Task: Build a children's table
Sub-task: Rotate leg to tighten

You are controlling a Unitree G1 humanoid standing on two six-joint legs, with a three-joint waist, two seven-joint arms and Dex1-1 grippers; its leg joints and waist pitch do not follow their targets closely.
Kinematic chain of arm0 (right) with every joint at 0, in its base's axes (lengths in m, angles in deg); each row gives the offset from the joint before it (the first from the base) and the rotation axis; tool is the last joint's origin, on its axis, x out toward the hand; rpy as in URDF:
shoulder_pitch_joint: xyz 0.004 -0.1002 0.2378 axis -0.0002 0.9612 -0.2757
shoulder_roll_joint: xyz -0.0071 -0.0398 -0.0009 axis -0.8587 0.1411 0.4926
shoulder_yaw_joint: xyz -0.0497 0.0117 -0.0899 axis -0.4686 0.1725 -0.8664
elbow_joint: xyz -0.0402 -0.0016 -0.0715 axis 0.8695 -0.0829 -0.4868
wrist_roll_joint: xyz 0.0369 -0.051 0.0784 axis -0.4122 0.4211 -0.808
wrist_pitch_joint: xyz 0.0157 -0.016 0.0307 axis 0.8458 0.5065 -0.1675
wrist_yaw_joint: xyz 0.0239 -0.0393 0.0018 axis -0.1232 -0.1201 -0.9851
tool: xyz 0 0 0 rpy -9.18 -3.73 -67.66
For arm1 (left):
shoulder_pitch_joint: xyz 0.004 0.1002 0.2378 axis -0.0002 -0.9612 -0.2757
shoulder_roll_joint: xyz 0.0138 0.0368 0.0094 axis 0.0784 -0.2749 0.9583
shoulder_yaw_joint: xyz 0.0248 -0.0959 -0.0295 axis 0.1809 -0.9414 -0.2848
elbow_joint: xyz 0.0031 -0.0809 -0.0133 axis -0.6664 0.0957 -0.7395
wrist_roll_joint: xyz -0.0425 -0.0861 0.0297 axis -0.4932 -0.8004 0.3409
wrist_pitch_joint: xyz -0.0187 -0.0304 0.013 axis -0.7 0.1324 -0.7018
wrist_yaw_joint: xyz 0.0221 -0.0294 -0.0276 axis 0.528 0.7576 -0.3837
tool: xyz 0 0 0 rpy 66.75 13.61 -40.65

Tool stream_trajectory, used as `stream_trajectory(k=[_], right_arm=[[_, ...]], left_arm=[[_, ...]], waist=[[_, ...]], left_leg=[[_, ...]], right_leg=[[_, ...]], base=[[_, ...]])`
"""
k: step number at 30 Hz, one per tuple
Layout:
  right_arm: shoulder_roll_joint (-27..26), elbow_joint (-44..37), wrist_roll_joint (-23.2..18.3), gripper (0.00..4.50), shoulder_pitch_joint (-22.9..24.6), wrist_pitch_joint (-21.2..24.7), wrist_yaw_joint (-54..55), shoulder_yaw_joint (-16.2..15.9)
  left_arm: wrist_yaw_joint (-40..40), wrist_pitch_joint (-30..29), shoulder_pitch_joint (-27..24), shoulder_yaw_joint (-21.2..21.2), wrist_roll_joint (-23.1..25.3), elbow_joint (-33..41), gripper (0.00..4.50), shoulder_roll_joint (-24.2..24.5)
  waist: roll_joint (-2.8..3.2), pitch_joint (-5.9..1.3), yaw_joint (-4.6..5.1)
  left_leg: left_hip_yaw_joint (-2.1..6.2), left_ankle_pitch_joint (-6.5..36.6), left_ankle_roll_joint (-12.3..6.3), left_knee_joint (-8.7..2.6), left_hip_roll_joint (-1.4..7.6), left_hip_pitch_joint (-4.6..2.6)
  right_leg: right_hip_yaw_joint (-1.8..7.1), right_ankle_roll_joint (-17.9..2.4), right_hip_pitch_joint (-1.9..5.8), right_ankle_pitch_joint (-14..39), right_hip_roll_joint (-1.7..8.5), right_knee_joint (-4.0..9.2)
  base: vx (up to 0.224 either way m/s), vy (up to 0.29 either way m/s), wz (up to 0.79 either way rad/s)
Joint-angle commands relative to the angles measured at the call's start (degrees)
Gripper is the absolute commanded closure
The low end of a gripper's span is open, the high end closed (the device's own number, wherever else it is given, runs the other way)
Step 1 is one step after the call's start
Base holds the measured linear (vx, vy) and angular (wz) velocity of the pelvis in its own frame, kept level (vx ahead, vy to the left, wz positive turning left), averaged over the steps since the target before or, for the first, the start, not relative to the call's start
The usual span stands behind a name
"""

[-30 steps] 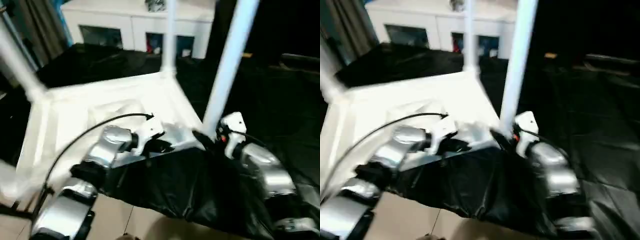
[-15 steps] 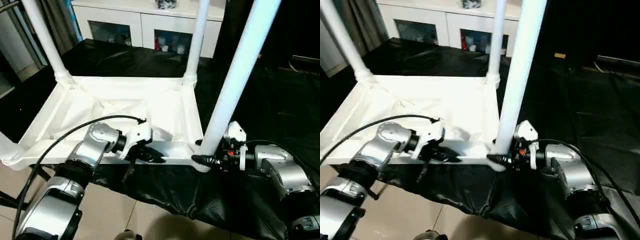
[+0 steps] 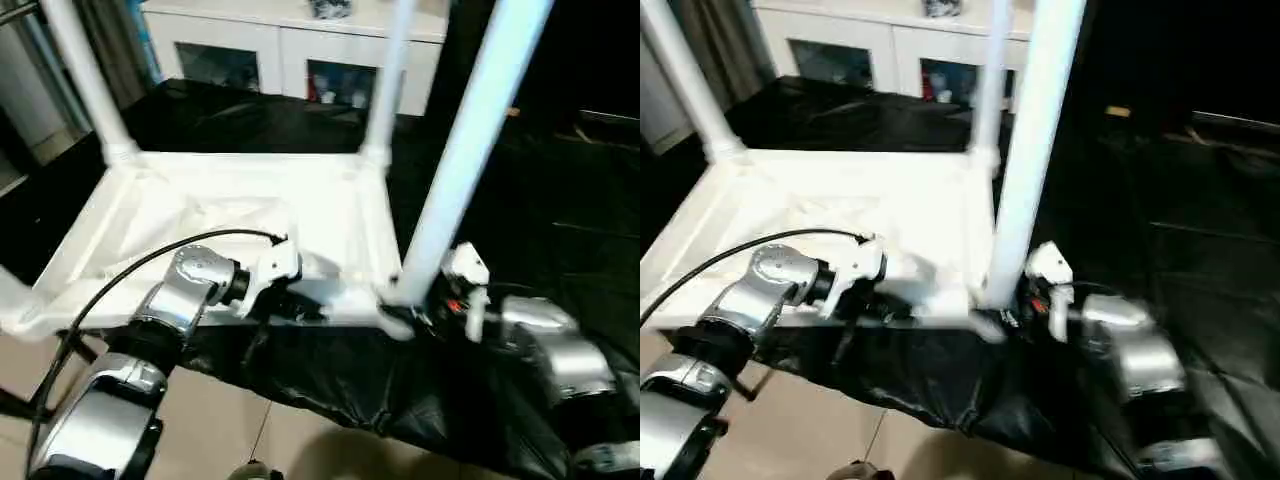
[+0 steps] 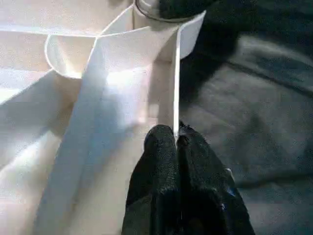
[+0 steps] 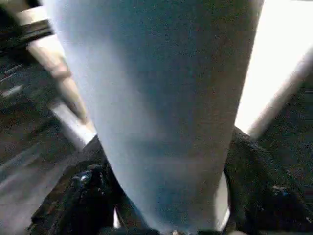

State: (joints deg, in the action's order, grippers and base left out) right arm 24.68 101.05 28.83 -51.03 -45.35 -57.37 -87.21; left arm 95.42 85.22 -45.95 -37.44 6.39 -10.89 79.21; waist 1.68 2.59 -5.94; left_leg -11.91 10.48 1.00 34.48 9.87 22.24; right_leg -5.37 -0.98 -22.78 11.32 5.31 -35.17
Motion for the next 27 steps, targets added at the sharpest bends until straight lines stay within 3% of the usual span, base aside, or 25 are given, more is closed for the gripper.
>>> stream_trajectory(k=[1, 5, 9, 11, 13, 14, 19, 27], right_arm=[[-3.2, 0.6, 2.3, 1.94, -0.3, -1.2, 7.1, -0.8], [-9.2, 2.5, 3.7, 1.94, -1.0, -1.4, 19.9, 1.4], [-13.5, 3.5, 6.4, 1.94, -1.5, -1.2, 28.6, 0.9], [-16.0, 4.4, 7.0, 1.94, -2.3, -3.4, 32.1, 0.9], [-16.3, 4.1, 6.0, 1.38, -2.4, -4.0, 31.3, 1.3], [-16.3, 3.6, 4.9, 1.24, -2.4, -4.2, 29.9, 1.8], [-14.9, 2.2, 2.7, 0.77, -2.4, -4.1, 24.8, 2.0], [-4.6, 1.0, 1.0, 0.56, -2.5, -3.7, 8.2, -0.2]], left_arm=[[-6.0, -1.1, 1.7, -1.2, -0.3, -0.5, 4.5, -3.2], [-13.1, -3.0, 2.2, -1.5, 0.2, -0.9, 4.5, -8.2], [-18.0, -3.3, 2.6, -0.8, 1.1, -1.4, 4.5, -11.6], [-19.7, -3.4, 2.6, -0.2, 1.8, -1.3, 4.5, -13.2], [-19.4, -3.1, 2.5, -0.1, 1.8, -1.1, 4.5, -13.2], [-18.7, -2.6, 2.4, -0.1, 1.8, -1.0, 4.5, -12.8], [-16.5, -1.5, 1.9, -0.3, 1.5, -0.4, 4.5, -11.4], [-4.2, 1.4, -0.2, -0.1, -0.8, 2.7, 4.5, -5.5]], waist=[[-0.82, -3.23, 0.09], [-0.74, -3.33, 0.34], [-0.59, -3.39, 0.39], [-0.47, -3.38, 0.35], [-0.42, -3.36, 0.36], [-0.14, -3.34, 0.35], [-0.28, -3.37, 0.54], [-0.68, -3.69, 0.48]], left_leg=[[2.29, 14.0, -0.25, -4.63, 4.15, -1.62], [2.34, 13.3, 0.29, -4.87, 4.19, -1.79], [2.24, 12.3, -0.6, -4.85, 3.95, -1.72], [2.2, 12.6, -0.75, -4.82, 3.9, -1.68], [2.29, 13.0, -0.79, -4.89, 3.9, -1.62], [2.35, 13.4, -0.93, -4.93, 3.95, -1.61], [2.35, 13.7, -1.48, -4.97, 3.96, -1.48], [2.03, 8.2, -5.07, -4.16, 3.84, -0.96]], right_leg=[[3.55, -12.0, 2.32, 15.1, 5.24, 5.08], [3.6, -11.4, 2.21, 13.9, 5.03, 4.98], [3.62, -11.1, 2.31, 11.8, 4.96, 5.0], [3.68, -10.5, 2.28, 12.7, 5.08, 5.2], [3.63, -10.1, 2.37, 13.6, 5.05, 5.27], [3.64, -9.9, 2.36, 13.6, 5.01, 5.26], [3.59, -10.2, 2.56, 12.3, 4.9, 5.17], [3.38, -12.5, 3.1, 5.6, 4.84, 4.28]], base=[[0.0, 0.0, 0.0], [0.0, 0.0, 0.0], [0.0, 0.0, 0.0], [0.0, 0.0, 0.0], [0.0, 0.0, 0.0], [0.0, 0.0, 0.0], [0.0, 0.0, 0.0], [0.0, 0.0, 0.0]])
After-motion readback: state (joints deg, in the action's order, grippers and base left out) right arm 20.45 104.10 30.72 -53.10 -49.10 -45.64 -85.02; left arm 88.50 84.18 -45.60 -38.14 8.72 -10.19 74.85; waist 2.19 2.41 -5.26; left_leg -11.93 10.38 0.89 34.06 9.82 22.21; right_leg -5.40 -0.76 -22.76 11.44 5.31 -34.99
